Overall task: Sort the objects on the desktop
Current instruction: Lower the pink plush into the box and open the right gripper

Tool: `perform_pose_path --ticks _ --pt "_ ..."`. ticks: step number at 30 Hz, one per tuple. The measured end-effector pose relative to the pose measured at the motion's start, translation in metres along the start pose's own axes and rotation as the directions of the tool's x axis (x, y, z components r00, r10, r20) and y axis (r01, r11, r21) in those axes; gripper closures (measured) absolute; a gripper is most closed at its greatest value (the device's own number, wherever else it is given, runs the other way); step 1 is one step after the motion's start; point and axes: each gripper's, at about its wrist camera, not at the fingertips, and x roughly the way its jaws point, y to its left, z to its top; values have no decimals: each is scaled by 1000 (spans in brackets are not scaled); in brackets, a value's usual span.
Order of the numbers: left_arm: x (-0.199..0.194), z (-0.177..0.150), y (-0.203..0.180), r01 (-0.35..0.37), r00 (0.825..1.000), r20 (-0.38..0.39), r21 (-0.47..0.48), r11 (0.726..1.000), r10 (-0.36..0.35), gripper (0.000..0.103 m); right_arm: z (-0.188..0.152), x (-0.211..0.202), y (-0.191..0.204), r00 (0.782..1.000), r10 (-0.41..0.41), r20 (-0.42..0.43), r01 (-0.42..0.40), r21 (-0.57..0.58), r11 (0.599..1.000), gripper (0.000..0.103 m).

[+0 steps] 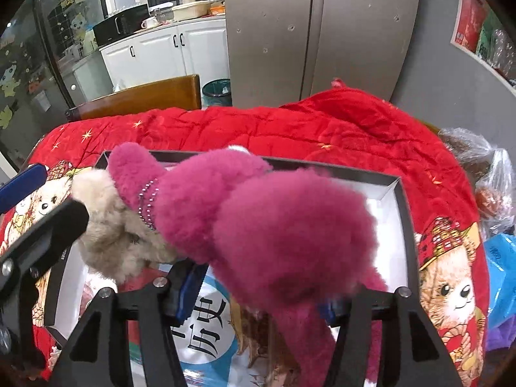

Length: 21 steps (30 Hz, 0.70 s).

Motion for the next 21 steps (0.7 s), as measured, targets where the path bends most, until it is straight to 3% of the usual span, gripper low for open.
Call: perform_pose_path --ticks 2,4,11,18,21 --pt "-1 1 1 4 1000 -5 -12 1000 -5 19 1 -5 -2 1000 -20 18 20 6 1000 31" --pt "-4 2 4 19 1000 0 -29 999 -19 19 2 -13 -3 998 -41 51 41 -1 999 27" --pt "-36 10 2 49 999 23 -60 997 -48 20 3 -53 -2 988 -96 121 95 10 995 26" --pt "-120 11 -16 85 989 120 -34 996 -81 17 -11 -142 -2 962 -107 250 98 48 994 24" --pt "-162 8 -25 76 983 168 -9 997 -74 10 -21 -181 4 944 -138 299 132 41 990 23"
